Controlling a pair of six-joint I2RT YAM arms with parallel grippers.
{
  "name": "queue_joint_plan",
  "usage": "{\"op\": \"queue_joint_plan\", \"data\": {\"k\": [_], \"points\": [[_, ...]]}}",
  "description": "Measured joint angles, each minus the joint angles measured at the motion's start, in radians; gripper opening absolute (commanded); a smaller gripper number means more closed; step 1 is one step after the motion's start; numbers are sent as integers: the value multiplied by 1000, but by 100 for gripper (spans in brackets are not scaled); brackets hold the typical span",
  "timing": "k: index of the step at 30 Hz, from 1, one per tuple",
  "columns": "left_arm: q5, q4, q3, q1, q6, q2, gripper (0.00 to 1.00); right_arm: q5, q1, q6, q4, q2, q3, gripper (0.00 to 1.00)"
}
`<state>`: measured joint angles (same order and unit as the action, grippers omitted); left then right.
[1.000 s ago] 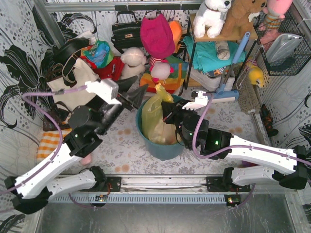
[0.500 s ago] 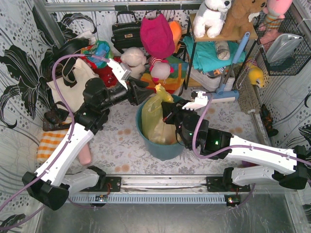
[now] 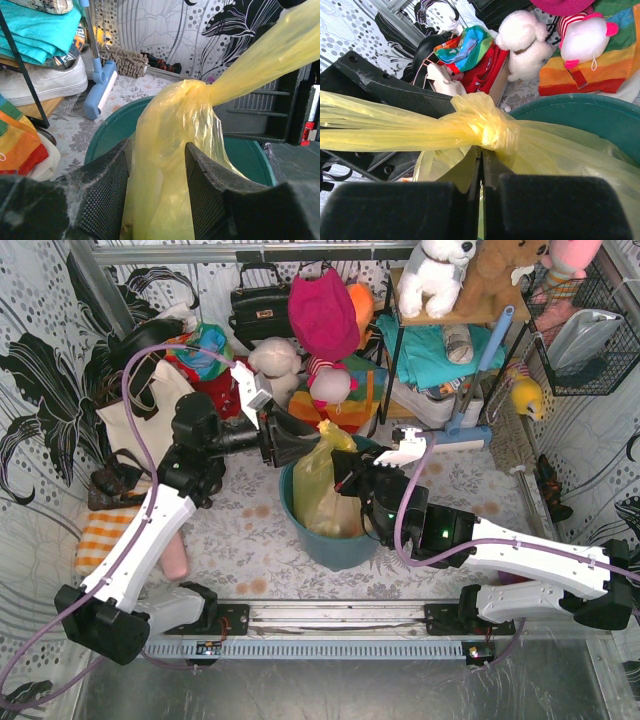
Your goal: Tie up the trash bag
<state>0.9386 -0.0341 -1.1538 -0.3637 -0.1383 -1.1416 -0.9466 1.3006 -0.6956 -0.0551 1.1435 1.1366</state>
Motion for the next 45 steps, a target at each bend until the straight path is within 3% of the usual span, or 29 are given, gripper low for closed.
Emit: {"op": "queue_joint_plan", "data": {"k": [9, 13, 16, 19, 20, 32, 45], "points": [[80, -94, 13, 0, -53, -74, 55, 3, 0, 0, 3, 0, 0, 0], [126, -192, 45, 0, -115, -82, 50, 3, 0, 0, 3, 1, 0, 0], [154, -261, 63, 0, -146, -82, 35, 3, 0, 0, 3, 6, 0, 0], [181, -308, 85, 0, -170, -77, 5, 3, 0, 0, 3, 11, 0, 0], [187, -321, 92, 0, -174, -75, 0, 3, 0, 0, 3, 13, 0, 0], [211, -328, 106, 0, -182, -11, 0, -6, 0, 13, -43, 35, -2, 0], [210, -182, 112, -53, -125, 43, 0, -8, 0, 237, -431, 76, -148, 0]]}}
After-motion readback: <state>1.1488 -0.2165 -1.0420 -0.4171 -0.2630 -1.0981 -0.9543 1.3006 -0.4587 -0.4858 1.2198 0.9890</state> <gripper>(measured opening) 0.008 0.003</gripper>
